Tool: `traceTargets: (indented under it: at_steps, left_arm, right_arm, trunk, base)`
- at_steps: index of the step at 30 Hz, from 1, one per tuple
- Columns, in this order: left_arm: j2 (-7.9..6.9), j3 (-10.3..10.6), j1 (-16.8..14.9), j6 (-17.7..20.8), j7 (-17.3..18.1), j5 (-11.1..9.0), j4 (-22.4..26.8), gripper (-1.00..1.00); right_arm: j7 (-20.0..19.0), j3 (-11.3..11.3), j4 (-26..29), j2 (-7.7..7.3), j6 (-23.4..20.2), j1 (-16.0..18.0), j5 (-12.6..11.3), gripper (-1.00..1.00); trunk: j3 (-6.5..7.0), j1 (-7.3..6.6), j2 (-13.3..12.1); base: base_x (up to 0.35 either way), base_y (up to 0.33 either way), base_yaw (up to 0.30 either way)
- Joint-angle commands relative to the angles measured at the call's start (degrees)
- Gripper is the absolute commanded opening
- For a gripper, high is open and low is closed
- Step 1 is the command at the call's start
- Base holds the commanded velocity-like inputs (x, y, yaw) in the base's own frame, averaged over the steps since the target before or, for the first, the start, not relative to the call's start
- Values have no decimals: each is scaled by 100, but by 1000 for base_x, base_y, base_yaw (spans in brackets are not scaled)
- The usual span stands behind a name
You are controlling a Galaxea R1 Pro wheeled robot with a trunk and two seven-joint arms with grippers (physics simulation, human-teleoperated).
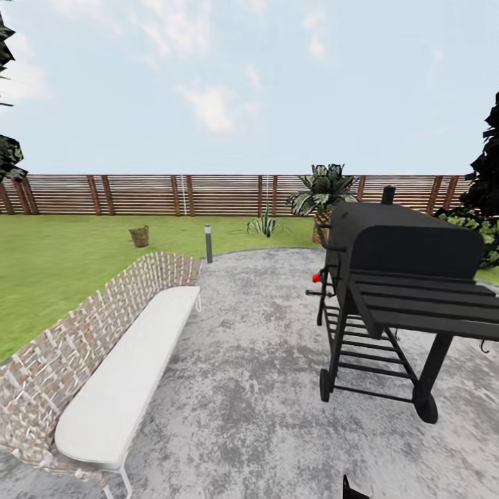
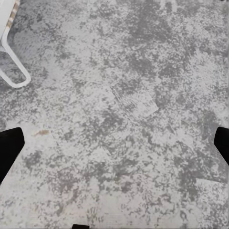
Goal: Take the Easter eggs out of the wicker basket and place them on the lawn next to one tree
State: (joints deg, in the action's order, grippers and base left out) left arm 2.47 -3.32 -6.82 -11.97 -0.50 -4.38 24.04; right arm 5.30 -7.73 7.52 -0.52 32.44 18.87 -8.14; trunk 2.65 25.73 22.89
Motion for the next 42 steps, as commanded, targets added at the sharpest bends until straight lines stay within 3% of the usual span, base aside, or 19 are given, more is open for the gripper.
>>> traceTargets:
  at_steps: [1, 23, 42]
  left_arm:
    - [2, -10, -1, -16, 6, -45, -5, 100]
    - [-1, -15, -3, -16, 6, -45, -5, 100]
    - [-1, -19, -3, -16, 6, -41, -5, 100]
  right_arm:
    - [-11, 17, -5, -1, 19, 2, -52, 100]
    - [-11, 17, -5, -1, 22, 2, -52, 100]
    - [-11, 24, -5, -1, 26, 2, -48, 100]
  trunk:
    - [-2, 5, 3]
    - [-2, 5, 3]
    - [-2, 5, 3]
  base:
    - [332, 0, 0]
    - [332, 97, 0]
    - [332, 4, 0]
